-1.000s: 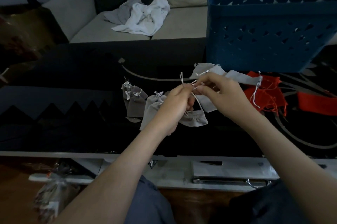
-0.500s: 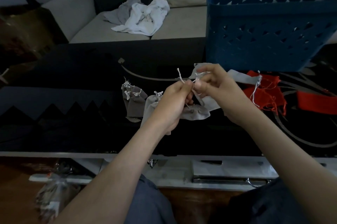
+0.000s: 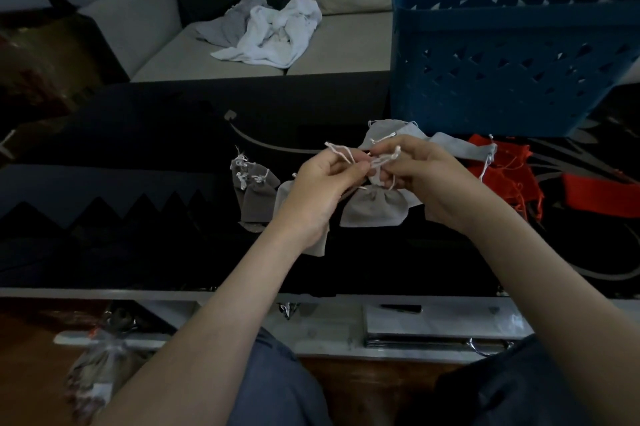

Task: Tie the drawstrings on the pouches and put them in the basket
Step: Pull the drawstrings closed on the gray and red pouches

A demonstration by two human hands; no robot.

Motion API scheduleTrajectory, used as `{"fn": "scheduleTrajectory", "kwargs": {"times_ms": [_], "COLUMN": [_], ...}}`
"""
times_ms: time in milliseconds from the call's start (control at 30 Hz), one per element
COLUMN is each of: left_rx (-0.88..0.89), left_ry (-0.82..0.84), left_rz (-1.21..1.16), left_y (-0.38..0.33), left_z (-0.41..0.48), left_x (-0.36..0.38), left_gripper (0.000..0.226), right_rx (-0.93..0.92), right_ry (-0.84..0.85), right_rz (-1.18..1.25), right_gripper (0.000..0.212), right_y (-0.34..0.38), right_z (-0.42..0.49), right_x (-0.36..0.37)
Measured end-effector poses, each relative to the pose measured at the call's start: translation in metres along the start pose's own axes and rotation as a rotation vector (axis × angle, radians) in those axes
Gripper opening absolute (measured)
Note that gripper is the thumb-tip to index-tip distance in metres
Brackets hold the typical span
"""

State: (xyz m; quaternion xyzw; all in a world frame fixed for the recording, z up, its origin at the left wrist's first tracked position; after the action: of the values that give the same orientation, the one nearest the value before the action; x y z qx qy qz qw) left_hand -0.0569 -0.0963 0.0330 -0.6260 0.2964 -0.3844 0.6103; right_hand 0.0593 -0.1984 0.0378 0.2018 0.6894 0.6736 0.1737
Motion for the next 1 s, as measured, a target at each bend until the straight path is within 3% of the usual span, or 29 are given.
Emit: {"fn": "scheduleTrajectory", "kwargs": {"times_ms": [167,433,667,833,1000], "left_rx": [0.219,0.407,0.529,0.530,0.409], "left_ry": [-0.174,-0.284,-0.291,-0.279,-0.264], "left_rz": [0.591,1.042,1.047,0.897,0.662], "left_y": [0.001,-0.006,-0.010,-0.005,-0.006], "left_z": [-0.001,-0.006,-0.012,-0.006,-0.005], "left_x": [-0.002,0.010,0.015,0.013,0.012], "left_gripper": [0.005,0.014,0.014,0.009,0.010], "right_rx": [-0.001,0.014,0.092,0.067,0.019], "right_ry": [-0.003,-0.050,0.062,-0.073,-0.262], "right_rz": [0.011,0.025,-0.130,-0.079,-0.028], "right_gripper": [0.022,0.020,0.019,0.016,0.015], "right_y": [0.001,0.004,-0.007,-0.004,-0.003], "right_z": [-0.001,-0.003,-0.003,-0.003,0.000], "right_x": [0.001,0.004,0.009,0.007,0.002]}}
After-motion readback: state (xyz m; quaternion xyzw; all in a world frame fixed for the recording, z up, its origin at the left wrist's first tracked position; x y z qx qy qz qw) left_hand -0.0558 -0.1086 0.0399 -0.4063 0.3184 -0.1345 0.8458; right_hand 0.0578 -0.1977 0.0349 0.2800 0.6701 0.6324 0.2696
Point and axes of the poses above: each hand's wrist, its own z-axis towards the middle knuckle, its own x-axis out of the palm, y = z × x, the point moved 2 cm from there along z, towards the middle knuckle
